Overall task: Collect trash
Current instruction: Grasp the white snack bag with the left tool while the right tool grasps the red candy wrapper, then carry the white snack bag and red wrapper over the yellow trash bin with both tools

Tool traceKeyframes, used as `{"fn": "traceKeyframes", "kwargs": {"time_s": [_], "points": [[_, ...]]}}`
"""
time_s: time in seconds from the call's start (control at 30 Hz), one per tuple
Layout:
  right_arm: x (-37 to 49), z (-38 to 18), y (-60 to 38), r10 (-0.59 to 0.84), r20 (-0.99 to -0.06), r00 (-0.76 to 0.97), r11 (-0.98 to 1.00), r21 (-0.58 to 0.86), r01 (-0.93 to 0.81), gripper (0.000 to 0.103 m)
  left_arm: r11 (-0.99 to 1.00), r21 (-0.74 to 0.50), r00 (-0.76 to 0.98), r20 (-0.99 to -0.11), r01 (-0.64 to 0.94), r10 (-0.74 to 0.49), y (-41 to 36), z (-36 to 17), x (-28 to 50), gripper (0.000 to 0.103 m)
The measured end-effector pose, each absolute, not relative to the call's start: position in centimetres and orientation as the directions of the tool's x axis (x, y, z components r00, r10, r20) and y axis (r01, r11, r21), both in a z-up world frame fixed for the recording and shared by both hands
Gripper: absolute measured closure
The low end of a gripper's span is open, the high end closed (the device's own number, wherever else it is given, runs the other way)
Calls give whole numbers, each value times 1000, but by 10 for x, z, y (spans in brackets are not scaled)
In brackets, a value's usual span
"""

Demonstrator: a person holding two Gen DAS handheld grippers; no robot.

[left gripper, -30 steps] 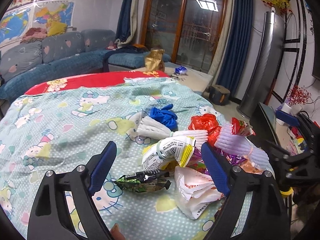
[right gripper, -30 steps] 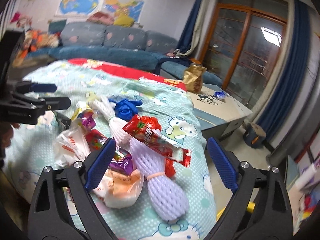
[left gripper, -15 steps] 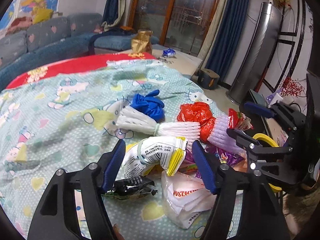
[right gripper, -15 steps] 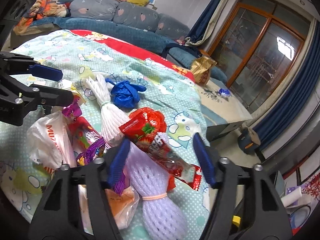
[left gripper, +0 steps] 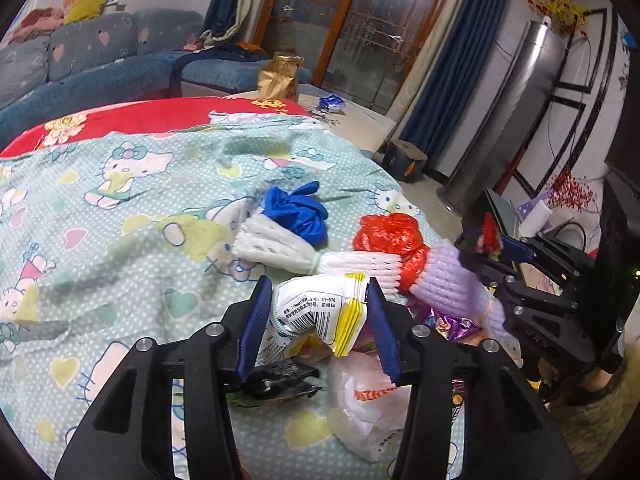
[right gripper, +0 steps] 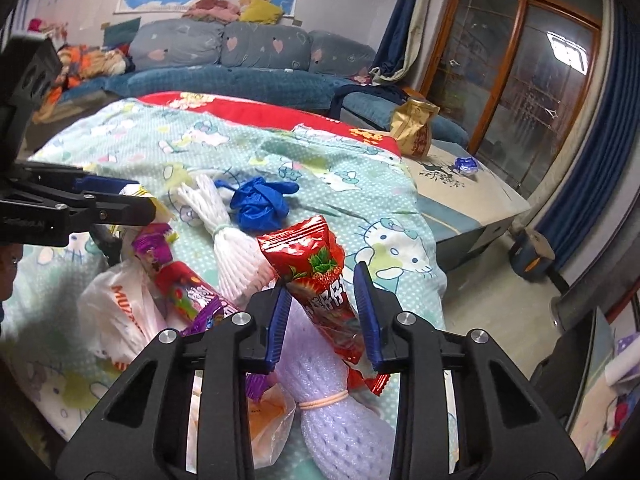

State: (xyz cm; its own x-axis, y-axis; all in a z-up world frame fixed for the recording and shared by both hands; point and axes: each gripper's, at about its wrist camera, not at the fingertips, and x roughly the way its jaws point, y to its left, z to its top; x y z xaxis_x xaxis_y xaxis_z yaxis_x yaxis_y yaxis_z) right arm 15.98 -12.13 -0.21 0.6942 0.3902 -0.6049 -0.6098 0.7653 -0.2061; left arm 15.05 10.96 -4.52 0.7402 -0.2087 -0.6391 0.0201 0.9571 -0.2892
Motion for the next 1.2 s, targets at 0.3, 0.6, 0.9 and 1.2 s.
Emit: {"fn": "traceKeyframes", "kwargs": {"time_s": [0.3,0.6,0.9,1.2], "points": [[154,11,-128,431,-582,689,781,-141,-608,85,958,-284,738,-655,-42,-162,127,-47,147,69],[146,24,-143,479,-540,692,801,-53,-597,91,955,-292,803,-579,-45,-139,130,-27,138,76],[141,39,-169,510,-488,708,822,35,-568,91,956,-292,871,-461,35,-173,107,22,122,76],[135,42,-196,487,-485,727,851,77,-519,91,946,-298,877,-413,124,-245,73,45,112,76]]}}
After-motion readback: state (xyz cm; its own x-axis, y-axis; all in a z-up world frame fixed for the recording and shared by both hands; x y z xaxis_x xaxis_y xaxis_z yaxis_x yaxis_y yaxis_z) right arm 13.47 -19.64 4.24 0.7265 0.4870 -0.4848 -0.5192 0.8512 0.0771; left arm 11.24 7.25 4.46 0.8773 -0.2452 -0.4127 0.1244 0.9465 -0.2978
